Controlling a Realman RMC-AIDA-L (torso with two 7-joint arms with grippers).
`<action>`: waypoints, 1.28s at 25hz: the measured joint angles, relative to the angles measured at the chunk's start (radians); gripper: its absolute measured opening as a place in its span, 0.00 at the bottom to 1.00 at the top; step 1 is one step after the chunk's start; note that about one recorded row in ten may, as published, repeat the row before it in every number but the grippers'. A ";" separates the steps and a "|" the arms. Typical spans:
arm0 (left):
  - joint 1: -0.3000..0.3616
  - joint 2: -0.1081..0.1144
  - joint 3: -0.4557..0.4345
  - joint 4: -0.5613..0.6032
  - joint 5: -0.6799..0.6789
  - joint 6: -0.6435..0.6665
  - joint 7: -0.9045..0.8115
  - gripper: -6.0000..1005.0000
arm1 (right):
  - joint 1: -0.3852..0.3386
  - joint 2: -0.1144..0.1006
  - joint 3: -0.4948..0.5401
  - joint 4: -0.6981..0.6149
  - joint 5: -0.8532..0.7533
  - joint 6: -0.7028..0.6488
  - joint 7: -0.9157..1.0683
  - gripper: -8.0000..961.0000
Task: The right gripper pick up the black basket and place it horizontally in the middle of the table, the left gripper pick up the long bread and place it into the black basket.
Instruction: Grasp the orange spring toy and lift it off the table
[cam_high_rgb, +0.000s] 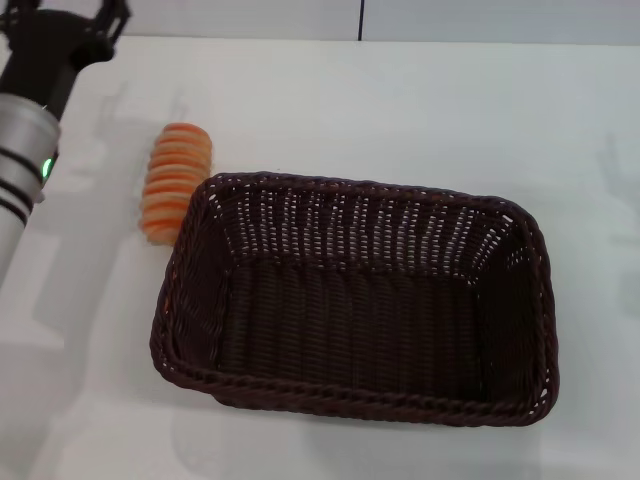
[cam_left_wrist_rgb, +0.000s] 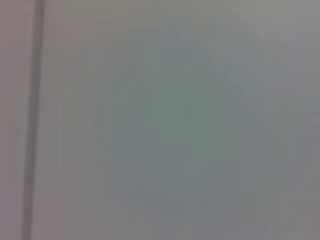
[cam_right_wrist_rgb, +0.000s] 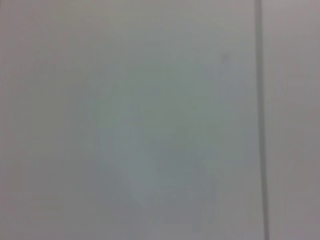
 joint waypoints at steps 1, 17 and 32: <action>0.023 0.012 -0.006 -0.086 0.024 -0.093 0.001 0.77 | -0.012 0.000 -0.009 0.039 -0.013 0.029 0.047 0.87; -0.154 -0.033 -0.408 -0.684 0.199 -1.708 0.089 0.77 | -0.136 0.001 -0.031 0.144 0.003 0.104 0.091 0.87; -0.332 -0.038 -0.424 -0.423 0.307 -1.845 -0.017 0.77 | -0.127 0.000 -0.017 0.182 0.015 0.106 0.100 0.87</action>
